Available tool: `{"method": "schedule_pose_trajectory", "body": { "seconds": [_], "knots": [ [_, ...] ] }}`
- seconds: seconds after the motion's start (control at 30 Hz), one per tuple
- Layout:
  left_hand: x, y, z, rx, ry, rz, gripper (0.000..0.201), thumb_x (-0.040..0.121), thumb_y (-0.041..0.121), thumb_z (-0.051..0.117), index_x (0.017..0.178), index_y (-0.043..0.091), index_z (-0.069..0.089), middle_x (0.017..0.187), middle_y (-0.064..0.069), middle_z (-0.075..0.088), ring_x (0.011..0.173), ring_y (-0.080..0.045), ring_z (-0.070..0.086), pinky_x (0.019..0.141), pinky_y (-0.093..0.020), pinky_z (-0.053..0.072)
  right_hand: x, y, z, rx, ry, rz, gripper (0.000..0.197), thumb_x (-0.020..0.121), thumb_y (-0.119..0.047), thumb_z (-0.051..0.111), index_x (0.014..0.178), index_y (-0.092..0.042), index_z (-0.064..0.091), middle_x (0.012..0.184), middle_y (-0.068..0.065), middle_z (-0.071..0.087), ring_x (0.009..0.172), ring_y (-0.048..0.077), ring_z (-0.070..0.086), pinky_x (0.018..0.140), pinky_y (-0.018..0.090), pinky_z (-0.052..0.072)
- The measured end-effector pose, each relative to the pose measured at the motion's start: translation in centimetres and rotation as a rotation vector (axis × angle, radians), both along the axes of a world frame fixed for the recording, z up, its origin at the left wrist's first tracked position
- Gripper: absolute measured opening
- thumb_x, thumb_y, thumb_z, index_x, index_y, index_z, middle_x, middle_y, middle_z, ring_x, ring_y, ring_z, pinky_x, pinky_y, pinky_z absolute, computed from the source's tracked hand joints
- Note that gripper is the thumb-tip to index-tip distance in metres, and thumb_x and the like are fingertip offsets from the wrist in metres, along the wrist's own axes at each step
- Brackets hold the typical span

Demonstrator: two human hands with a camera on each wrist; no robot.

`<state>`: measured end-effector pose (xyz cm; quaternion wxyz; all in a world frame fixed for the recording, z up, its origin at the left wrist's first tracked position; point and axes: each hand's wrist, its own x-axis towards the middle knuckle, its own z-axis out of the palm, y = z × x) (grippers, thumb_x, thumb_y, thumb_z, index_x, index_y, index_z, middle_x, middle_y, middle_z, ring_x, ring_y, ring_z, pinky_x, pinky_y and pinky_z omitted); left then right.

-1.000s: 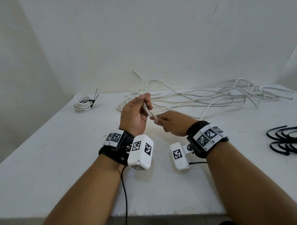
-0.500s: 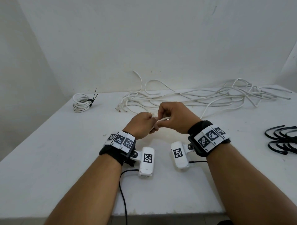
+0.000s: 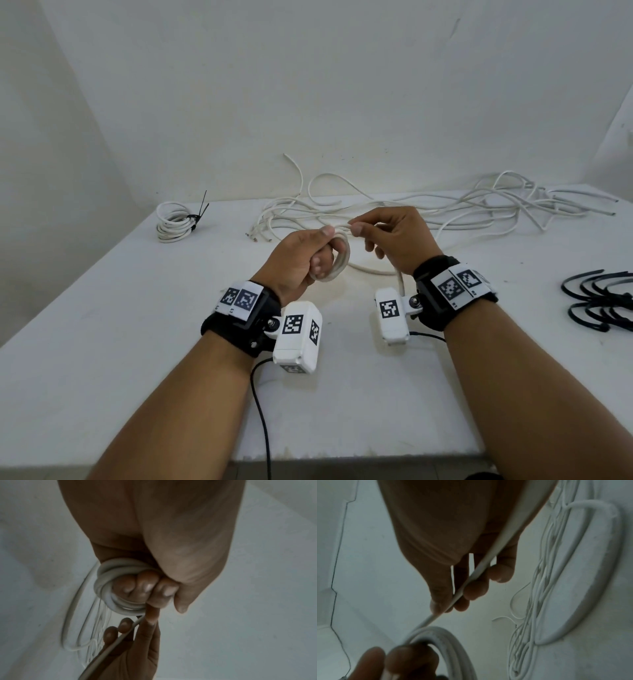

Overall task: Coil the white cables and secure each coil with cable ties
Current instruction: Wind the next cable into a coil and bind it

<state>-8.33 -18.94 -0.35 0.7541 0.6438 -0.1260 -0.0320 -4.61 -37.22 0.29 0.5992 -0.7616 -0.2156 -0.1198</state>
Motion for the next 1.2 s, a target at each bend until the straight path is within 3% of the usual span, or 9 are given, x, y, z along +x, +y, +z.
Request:
{"method": "schedule_pose_trajectory", "body": {
  "seconds": [0.17,0.3,0.53,0.7,0.83,0.97,1.07,1.13,1.2],
  "knots": [
    [0.2,0.2,0.5,-0.234,-0.014,0.024,0.036,0.102,0.024,0.04,0.077,0.003,0.056,0.042,0.008,0.032,0.039,-0.006,0.032,0.044,-0.018,0.033,-0.6,1.7,-0.5,-0.009,0.005,0.069,0.019,0.094,-0.012,0.064,0.107,-0.016,0.077,0.087,0.002,0.077,0.077,0.013,0.07,0.061,0.031,0.057],
    [0.4,-0.2,0.3,-0.348,-0.03,0.059,0.038,0.102,0.023,0.038,0.074,0.004,0.056,0.043,0.007,0.035,0.043,-0.008,0.037,0.049,-0.02,0.039,-1.1,2.9,-0.7,0.099,0.115,0.152,0.028,0.093,-0.014,0.066,0.121,-0.014,0.07,0.098,0.004,0.077,0.091,0.02,0.074,0.07,0.037,0.062],
    [0.2,-1.0,0.2,-0.399,-0.013,0.025,0.04,0.104,0.026,0.033,0.079,0.003,0.053,0.045,0.003,0.034,0.061,-0.015,0.05,0.074,-0.025,0.051,-0.5,2.5,-0.6,0.117,0.064,0.065,0.023,0.087,-0.007,0.072,0.107,-0.019,0.074,0.08,0.002,0.077,0.068,0.01,0.066,0.063,0.024,0.051],
    [0.6,-0.8,0.1,-0.176,0.092,0.135,0.036,0.101,0.024,0.04,0.085,0.006,0.065,0.058,-0.004,0.057,0.071,-0.02,0.057,0.082,-0.035,0.048,-0.2,1.6,-0.2,-0.101,-0.072,-0.082,0.026,0.085,-0.015,0.077,0.111,-0.017,0.075,0.097,-0.002,0.077,0.088,0.002,0.071,0.087,0.022,0.056],
    [0.5,-0.5,0.0,-0.15,0.22,0.153,0.029,0.099,0.03,0.046,0.09,0.008,0.064,0.06,-0.007,0.058,0.057,-0.022,0.059,0.068,-0.035,0.048,-0.8,1.5,0.3,-0.386,-0.137,-0.055,0.027,0.085,-0.016,0.075,0.112,-0.019,0.075,0.094,-0.001,0.077,0.07,-0.009,0.061,0.071,0.004,0.045],
    [0.5,-1.2,0.4,-0.212,0.214,0.21,0.019,0.1,0.022,0.047,0.095,0.006,0.057,0.048,0.001,0.046,0.041,-0.012,0.038,0.059,-0.03,0.041,-1.0,1.9,0.3,-0.395,-0.143,0.003,0.028,0.086,-0.012,0.074,0.113,-0.019,0.075,0.073,-0.013,0.07,0.061,-0.014,0.057,0.061,0.004,0.039],
    [0.4,-1.3,0.7,-0.244,0.185,0.319,0.019,0.099,0.016,0.046,0.09,0.005,0.059,0.044,0.003,0.046,0.039,-0.014,0.042,0.051,-0.027,0.04,-0.9,2.4,0.2,-0.359,-0.166,0.026,0.031,0.088,-0.019,0.071,0.117,-0.03,0.072,0.087,-0.011,0.075,0.073,0.0,0.065,0.068,0.01,0.047],
    [0.5,-1.2,0.9,-0.336,0.175,0.374,0.019,0.098,0.014,0.048,0.089,0.005,0.061,0.045,0.003,0.043,0.039,-0.013,0.044,0.048,-0.025,0.04,-0.8,2.9,0.1,-0.386,-0.187,0.022,0.034,0.092,-0.026,0.067,0.123,-0.039,0.067,0.082,-0.008,0.074,0.067,0.013,0.063,0.069,0.025,0.053],
    [0.6,-1.0,1.0,-0.434,0.171,0.422,0.019,0.097,0.013,0.05,0.086,0.006,0.063,0.045,0.003,0.038,0.04,-0.014,0.043,0.048,-0.025,0.041,-0.8,3.3,0.0,-0.379,-0.18,0.007,0.036,0.094,-0.029,0.064,0.129,-0.037,0.063,0.077,-0.007,0.071,0.064,0.013,0.063,0.07,0.029,0.055]
  ]
}}
